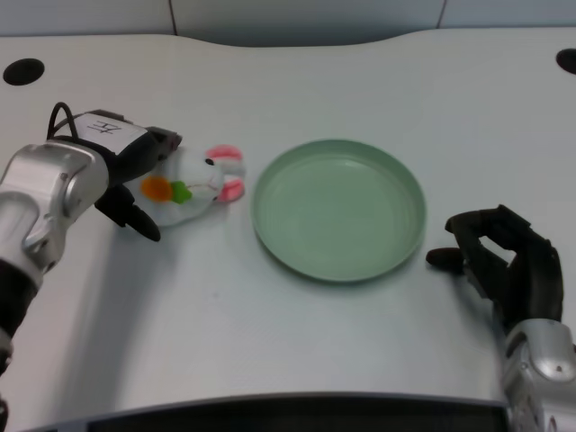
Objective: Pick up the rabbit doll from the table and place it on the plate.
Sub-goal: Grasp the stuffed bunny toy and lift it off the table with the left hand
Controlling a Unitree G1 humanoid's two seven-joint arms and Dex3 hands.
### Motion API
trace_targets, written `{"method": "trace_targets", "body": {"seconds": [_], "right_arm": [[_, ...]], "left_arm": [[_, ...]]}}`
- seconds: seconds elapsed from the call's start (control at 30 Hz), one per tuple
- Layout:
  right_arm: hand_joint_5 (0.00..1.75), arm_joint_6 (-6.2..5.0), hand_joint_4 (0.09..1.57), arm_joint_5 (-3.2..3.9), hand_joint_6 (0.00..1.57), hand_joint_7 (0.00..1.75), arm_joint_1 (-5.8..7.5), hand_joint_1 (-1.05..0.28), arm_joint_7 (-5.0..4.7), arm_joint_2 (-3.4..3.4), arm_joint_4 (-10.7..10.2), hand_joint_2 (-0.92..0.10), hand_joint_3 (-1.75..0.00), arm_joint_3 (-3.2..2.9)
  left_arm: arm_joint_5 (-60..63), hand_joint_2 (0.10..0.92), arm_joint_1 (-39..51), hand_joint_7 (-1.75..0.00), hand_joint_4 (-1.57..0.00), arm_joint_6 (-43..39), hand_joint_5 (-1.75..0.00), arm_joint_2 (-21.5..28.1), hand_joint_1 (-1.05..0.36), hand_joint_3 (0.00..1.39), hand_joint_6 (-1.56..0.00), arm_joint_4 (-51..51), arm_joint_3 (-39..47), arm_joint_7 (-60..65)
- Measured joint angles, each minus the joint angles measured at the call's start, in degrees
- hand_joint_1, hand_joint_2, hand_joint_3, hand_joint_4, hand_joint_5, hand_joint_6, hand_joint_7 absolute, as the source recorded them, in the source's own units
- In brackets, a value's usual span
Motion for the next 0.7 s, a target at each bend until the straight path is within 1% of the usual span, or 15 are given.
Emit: {"method": "trace_targets", "body": {"seconds": [0.1, 0.7], "right_arm": [[0.87, -0.02, 0.85, 0.04, 0.80, 1.21, -0.03, -0.76, 0.12, -0.09, -0.1, -0.92, -0.15, -0.23], [0.87, -0.02, 0.85, 0.03, 0.80, 1.21, -0.02, -0.76, 0.27, -0.05, -0.1, -0.92, -0.14, -0.38]], "left_arm": [[-1.2, 0.921, -2.0, -0.01, 0.00, -0.3, 0.00, -1.0, -1.00, 0.03, -0.02, 2.8, -0.9, 0.1], [-3.4, 0.921, -3.2, 0.00, 0.00, -0.7, 0.00, -1.1, -0.99, 0.03, -0.03, 4.7, -2.8, 1.1]]}}
